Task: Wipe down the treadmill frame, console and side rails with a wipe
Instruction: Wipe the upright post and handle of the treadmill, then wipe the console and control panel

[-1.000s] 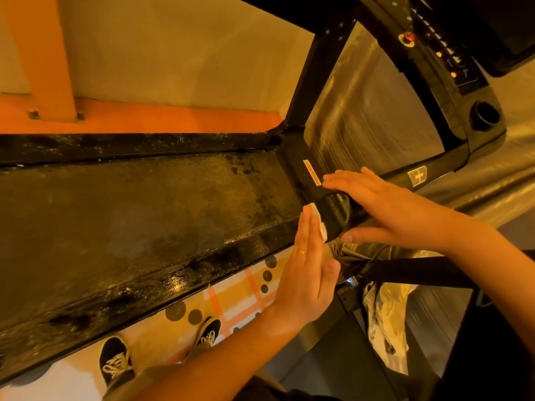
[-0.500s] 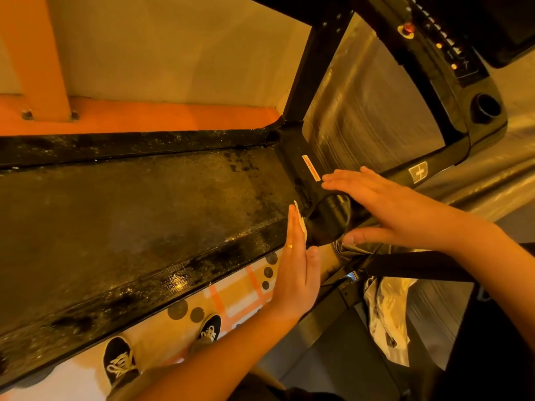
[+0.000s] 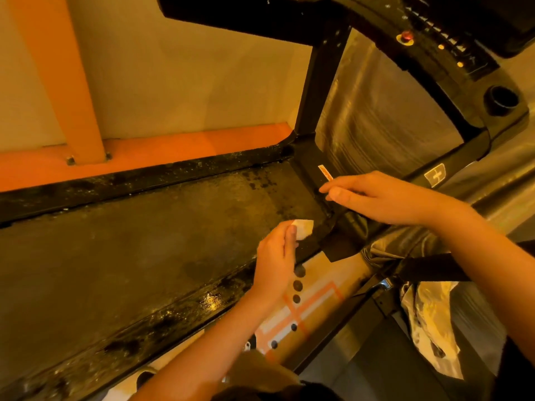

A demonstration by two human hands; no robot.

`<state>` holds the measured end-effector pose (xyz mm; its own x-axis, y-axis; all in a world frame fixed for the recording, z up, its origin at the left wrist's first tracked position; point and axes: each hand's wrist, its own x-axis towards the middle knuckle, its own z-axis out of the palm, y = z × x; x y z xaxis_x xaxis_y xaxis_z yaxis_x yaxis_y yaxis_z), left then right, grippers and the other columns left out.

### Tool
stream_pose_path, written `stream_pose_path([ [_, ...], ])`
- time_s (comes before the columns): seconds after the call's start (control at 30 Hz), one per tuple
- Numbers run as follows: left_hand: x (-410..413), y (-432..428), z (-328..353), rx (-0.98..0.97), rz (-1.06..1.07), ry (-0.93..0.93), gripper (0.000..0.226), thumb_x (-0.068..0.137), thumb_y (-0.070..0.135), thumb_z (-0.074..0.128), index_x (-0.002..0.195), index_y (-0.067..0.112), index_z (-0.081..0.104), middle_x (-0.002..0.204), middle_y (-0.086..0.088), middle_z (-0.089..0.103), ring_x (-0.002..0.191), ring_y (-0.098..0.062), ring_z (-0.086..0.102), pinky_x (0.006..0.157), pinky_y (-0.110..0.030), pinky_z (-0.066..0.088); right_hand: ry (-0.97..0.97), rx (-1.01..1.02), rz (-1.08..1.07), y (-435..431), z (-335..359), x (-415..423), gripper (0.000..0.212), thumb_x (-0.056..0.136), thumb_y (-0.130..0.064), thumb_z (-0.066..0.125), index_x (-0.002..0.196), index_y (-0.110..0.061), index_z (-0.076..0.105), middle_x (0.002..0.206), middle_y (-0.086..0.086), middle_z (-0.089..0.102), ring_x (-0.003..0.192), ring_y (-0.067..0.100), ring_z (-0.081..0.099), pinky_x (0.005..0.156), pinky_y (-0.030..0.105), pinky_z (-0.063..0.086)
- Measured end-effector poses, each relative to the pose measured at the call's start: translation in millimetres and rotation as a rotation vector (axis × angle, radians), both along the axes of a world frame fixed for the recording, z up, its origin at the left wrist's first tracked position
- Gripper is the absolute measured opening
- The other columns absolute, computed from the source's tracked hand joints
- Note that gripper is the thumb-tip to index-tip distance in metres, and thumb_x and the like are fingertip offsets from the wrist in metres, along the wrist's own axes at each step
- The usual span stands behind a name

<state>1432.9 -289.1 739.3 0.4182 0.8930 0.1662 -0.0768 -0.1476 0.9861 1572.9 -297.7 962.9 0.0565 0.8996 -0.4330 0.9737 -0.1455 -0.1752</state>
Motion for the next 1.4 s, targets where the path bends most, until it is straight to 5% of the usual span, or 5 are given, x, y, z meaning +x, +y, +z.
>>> stream_pose_path([
  [0.27, -93.7, 60.9, -9.0, -0.158, 0.125, 0.056, 0.024, 0.108, 0.029, 0.04, 0.119, 0.026, 0.06, 0.101, 0.004, 0.068, 0.073, -0.01, 0.069, 0.06, -0.033, 0.057, 0.062, 0.241, -0.214, 34.2, -42.2, -84.6, 0.035, 0.102, -0.045, 0.043, 0.133, -0.036, 0.055, 0.1, -0.012, 0.064, 0.09, 0.01, 0.061, 0.083, 0.039, 0.052],
  [0.43, -126.5, 112.8, -4.9, -0.13, 0.15, 0.122, 0.026, 0.104, 0.026, 0.051, 0.13, 0.025, 0.057, 0.109, 0.005, 0.066, 0.079, -0.002, 0.068, 0.059, -0.017, 0.052, 0.22, 0.373, -0.47, 64.5, -115.8, -94.4, 0.029, 0.103, -0.037, 0.045, 0.124, -0.028, 0.064, 0.078, -0.013, 0.058, 0.078, 0.013, 0.059, 0.072, 0.032, 0.043],
  [0.7, -149.8, 210.8, -23.9, -0.169, 0.154, 0.295, 0.032, 0.104, 0.027, 0.051, 0.135, 0.035, 0.053, 0.12, -0.001, 0.063, 0.083, -0.008, 0.068, 0.061, -0.018, 0.054, 0.474, 0.484, -0.808, 128.1, -192.0, -83.4, 0.015, 0.097, -0.031, 0.053, 0.09, -0.041, 0.063, 0.081, -0.016, 0.072, 0.088, 0.016, 0.069, 0.089, 0.048, 0.054],
  [1.0, -79.0, 364.4, -46.0, -0.114, -0.031, 0.523, 0.035, 0.105, 0.028, 0.049, 0.139, 0.022, 0.057, 0.119, 0.003, 0.059, 0.085, -0.005, 0.066, 0.059, -0.012, 0.05, 0.74, 0.487, -1.126, 256.2, -272.7, -40.5, 0.024, 0.077, -0.061, 0.042, 0.085, -0.054, 0.064, 0.087, -0.008, 0.073, 0.09, 0.02, 0.069, 0.086, 0.053, 0.055],
  [1.4, 42.4, 478.8, 97.3, -0.039, -0.339, 0.788, 0.037, 0.104, 0.033, 0.049, 0.136, 0.017, 0.059, 0.124, -0.01, 0.064, 0.1, -0.03, 0.067, 0.073, -0.031, 0.054, 0.79, 0.403, -1.428, 284.9, -147.9, 48.9, 0.018, 0.1, -0.026, 0.053, 0.093, -0.039, 0.063, 0.084, -0.007, 0.072, 0.077, 0.015, 0.071, 0.079, 0.05, 0.059],
])
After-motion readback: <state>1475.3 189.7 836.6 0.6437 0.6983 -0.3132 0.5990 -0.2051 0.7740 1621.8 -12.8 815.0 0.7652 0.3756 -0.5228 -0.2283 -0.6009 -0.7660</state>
